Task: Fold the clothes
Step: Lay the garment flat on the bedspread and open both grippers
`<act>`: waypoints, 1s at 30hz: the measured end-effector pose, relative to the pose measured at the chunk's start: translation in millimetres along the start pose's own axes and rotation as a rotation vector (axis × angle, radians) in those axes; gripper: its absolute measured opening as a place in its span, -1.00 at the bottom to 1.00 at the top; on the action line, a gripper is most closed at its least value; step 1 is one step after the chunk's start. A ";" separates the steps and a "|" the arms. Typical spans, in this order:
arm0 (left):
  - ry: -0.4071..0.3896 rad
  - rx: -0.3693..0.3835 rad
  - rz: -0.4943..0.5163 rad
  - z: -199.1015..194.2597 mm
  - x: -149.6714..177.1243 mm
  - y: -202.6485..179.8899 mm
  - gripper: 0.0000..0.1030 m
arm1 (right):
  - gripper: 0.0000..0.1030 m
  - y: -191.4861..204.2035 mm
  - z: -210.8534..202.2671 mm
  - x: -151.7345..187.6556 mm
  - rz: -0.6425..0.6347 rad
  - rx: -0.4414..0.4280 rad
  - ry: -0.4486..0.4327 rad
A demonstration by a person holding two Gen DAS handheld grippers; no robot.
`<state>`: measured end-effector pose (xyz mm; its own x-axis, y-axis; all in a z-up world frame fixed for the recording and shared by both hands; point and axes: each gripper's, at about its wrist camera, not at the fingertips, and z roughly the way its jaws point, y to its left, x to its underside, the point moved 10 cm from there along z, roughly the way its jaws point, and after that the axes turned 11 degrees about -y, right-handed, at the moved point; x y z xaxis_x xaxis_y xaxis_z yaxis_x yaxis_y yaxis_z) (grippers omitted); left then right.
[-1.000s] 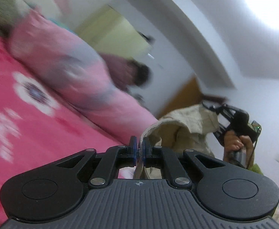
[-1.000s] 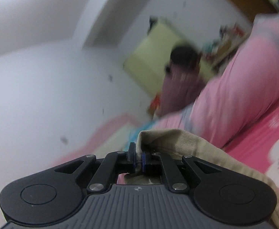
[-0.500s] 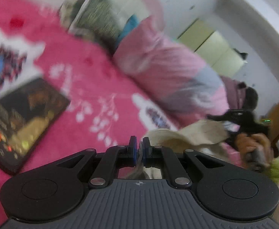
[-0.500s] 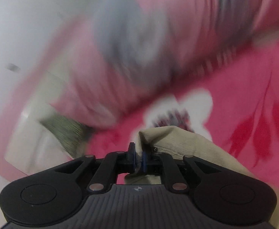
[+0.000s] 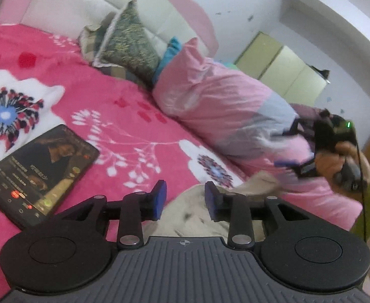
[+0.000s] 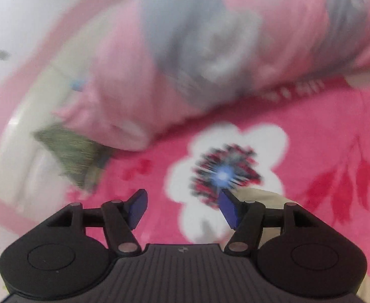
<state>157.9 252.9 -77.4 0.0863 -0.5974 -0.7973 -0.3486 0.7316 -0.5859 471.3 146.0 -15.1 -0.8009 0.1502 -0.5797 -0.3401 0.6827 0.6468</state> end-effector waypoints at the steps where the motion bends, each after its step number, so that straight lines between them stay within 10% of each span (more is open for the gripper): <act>1: 0.013 0.015 0.004 -2.6 2.8 -3.8 -0.35 | 0.27 8.8 -11.1 -4.0 -0.002 -0.046 -0.017; 7: 0.121 0.087 0.019 -11.4 25.5 -18.3 -0.35 | 0.23 -17.4 -66.5 6.1 0.002 -0.014 -0.062; 16: 0.179 0.060 0.099 12.3 48.6 -19.2 -0.35 | 0.13 -128.4 -43.2 88.8 0.178 0.171 0.114; 23: 0.183 0.036 0.033 18.3 51.8 -4.7 -0.35 | 0.10 -28.2 20.7 69.8 -0.027 -0.080 0.020; 30: 0.179 0.027 0.024 17.5 51.9 -3.4 -0.35 | 0.10 15.7 25.6 81.8 -0.238 -0.148 0.015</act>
<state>180.0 225.2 -119.3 -0.0902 -0.6268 -0.7739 -0.3234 0.7534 -0.5725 413.0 187.3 -65.1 -0.6965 -0.0137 -0.7174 -0.5872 0.5856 0.5589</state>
